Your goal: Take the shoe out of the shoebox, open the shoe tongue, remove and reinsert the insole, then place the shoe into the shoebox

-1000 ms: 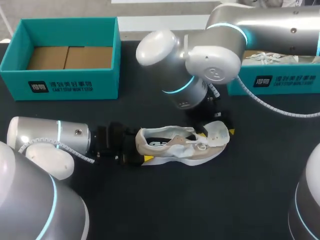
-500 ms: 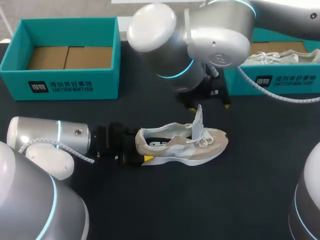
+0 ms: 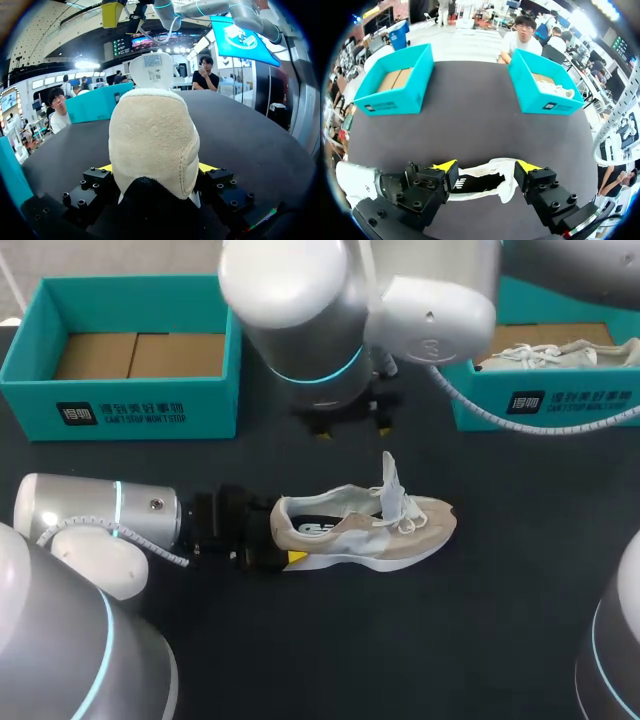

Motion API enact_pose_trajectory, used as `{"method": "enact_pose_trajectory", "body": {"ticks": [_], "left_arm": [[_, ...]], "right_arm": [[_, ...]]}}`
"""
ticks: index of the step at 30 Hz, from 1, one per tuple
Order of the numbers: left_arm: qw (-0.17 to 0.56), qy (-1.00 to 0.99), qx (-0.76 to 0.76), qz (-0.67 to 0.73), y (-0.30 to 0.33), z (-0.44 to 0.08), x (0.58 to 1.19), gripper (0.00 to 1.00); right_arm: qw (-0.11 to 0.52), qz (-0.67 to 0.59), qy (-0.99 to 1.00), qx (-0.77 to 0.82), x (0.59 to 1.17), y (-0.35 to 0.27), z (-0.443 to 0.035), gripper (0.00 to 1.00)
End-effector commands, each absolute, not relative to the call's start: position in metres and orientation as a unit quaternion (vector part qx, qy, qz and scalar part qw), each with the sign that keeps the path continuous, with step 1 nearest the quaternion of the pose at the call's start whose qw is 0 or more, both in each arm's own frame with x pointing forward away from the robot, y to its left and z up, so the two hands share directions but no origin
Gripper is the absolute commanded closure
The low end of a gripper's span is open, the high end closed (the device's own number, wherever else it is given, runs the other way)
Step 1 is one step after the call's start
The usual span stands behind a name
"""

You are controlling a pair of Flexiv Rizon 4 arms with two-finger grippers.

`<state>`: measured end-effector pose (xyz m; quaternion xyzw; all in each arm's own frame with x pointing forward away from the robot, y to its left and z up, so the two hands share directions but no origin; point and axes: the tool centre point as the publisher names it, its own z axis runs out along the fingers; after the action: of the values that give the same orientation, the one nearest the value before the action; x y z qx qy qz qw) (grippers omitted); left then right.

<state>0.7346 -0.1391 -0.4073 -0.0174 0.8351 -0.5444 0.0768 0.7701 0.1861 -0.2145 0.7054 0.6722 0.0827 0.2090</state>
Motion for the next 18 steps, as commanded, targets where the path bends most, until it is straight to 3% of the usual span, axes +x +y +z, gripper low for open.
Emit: {"method": "enact_pose_trajectory", "body": {"ticks": [1, 11, 15, 18], "left_arm": [[0.076, 0.836, -0.017, -0.543, -0.139, -0.407, 0.734, 1.0], [0.076, 0.836, -0.017, -0.543, -0.139, -0.407, 0.734, 1.0], [0.076, 0.836, -0.017, -0.543, -0.139, -0.407, 0.734, 1.0], [0.076, 0.836, -0.017, -0.543, -0.139, -0.407, 0.734, 1.0]], "right_arm": [[0.161, 0.107, 0.785, 0.588, 0.762, 0.201, -0.218, 1.0], [0.099, 0.066, 0.894, 0.433, 0.755, 0.223, -0.218, 1.0], [0.04, 0.03, 0.925, 0.377, 0.744, 0.224, -0.221, 1.0], [0.04, 0.03, 0.925, 0.377, 0.744, 0.224, -0.221, 1.0]]}}
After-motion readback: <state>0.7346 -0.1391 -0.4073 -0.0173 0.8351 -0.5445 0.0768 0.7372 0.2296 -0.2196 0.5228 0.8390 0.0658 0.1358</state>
